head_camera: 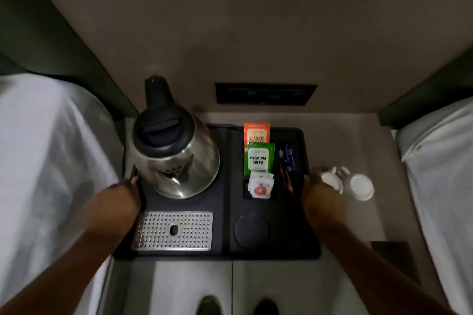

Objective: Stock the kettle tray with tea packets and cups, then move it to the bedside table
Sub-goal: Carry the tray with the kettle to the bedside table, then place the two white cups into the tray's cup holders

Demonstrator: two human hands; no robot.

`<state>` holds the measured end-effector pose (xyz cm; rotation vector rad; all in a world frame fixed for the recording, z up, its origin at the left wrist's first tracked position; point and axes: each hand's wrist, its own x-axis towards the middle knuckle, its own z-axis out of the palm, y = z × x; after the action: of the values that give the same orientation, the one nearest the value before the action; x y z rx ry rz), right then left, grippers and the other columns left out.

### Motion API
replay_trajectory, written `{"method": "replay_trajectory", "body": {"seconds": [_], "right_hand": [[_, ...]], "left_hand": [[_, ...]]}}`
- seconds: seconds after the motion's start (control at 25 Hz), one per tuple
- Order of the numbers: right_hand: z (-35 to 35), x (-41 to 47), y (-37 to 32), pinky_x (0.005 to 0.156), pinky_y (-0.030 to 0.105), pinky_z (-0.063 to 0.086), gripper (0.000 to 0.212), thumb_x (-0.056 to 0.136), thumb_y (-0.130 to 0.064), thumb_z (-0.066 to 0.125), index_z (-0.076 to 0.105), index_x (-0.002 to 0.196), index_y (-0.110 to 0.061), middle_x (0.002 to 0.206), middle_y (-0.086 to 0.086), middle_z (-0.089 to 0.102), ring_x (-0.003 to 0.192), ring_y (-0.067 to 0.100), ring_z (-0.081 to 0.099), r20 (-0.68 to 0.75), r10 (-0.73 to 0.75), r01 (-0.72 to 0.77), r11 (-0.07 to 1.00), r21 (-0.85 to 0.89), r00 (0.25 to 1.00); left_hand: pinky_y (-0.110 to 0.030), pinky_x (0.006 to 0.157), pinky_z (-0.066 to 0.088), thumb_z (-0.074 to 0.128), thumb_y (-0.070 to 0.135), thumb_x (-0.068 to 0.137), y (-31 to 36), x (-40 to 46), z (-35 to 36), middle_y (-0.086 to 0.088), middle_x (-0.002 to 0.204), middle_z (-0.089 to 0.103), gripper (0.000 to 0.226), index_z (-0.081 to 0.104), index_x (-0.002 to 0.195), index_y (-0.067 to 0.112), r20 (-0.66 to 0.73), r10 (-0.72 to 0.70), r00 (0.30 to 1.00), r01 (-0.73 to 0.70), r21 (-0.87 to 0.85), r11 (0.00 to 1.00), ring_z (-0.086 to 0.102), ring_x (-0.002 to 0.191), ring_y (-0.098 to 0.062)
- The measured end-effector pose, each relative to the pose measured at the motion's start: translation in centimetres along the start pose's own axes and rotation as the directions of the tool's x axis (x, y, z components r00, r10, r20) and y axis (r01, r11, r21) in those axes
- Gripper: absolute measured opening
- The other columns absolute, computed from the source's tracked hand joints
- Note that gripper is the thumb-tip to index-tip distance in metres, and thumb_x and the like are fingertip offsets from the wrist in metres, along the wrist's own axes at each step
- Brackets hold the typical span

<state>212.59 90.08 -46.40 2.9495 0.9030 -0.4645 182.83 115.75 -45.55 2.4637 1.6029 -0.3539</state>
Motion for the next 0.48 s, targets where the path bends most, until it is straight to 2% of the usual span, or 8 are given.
{"method": "replay_trajectory", "body": {"seconds": [0.08,0.12,0.32,0.48], "right_hand": [[0.8,2.2,-0.4,0.060,0.041,0.052,0.036,0.101,-0.029,0.037,0.058,0.093,-0.001,0.080,0.022,0.070,0.072,0.038,0.068,-0.079,0.064,-0.057,0.995,0.085,0.995],[1.2,2.9,-1.1,0.060,0.042,0.051,0.039,0.101,-0.031,0.037,0.059,0.090,0.000,0.078,0.022,0.070,0.072,0.039,0.068,-0.068,0.090,-0.085,0.993,0.085,0.994],[3.6,5.6,-1.4,0.060,0.041,0.050,0.039,0.101,-0.031,0.036,0.059,0.087,-0.002,0.079,0.020,0.069,0.074,0.040,0.068,-0.084,0.067,-0.055,0.989,0.137,0.994],[4.0,6.4,-1.3,0.059,0.037,0.043,0.038,0.101,-0.031,0.036,0.056,0.084,-0.005,0.079,0.019,0.068,0.076,0.039,0.067,-0.020,0.073,-0.070,0.986,0.151,0.997]], "left_hand": [[-0.044,0.062,0.047,0.034,0.027,0.104,0.1,1.3,1.9,-0.016,0.072,0.062,0.038,0.056,0.079,0.009,-0.061,0.061,0.996,-0.061,0.003,0.998,0.064,0.068,-0.040],[-0.044,0.062,0.046,0.034,0.026,0.104,0.2,1.9,2.5,-0.017,0.070,0.062,0.038,0.054,0.075,0.010,-0.076,0.078,0.994,-0.078,0.008,0.997,0.064,0.067,-0.042],[-0.044,0.068,0.043,0.029,0.034,0.104,0.5,3.5,4.7,-0.024,0.077,0.065,0.042,0.048,0.075,0.012,-0.080,-0.088,0.993,0.086,-0.023,0.996,0.064,0.075,-0.047],[-0.039,0.063,0.037,0.034,0.029,0.104,0.9,3.5,5.4,-0.017,0.067,0.059,0.036,0.042,0.072,0.015,-0.108,-0.091,0.990,0.083,-0.081,0.993,0.056,0.061,-0.038]]}}
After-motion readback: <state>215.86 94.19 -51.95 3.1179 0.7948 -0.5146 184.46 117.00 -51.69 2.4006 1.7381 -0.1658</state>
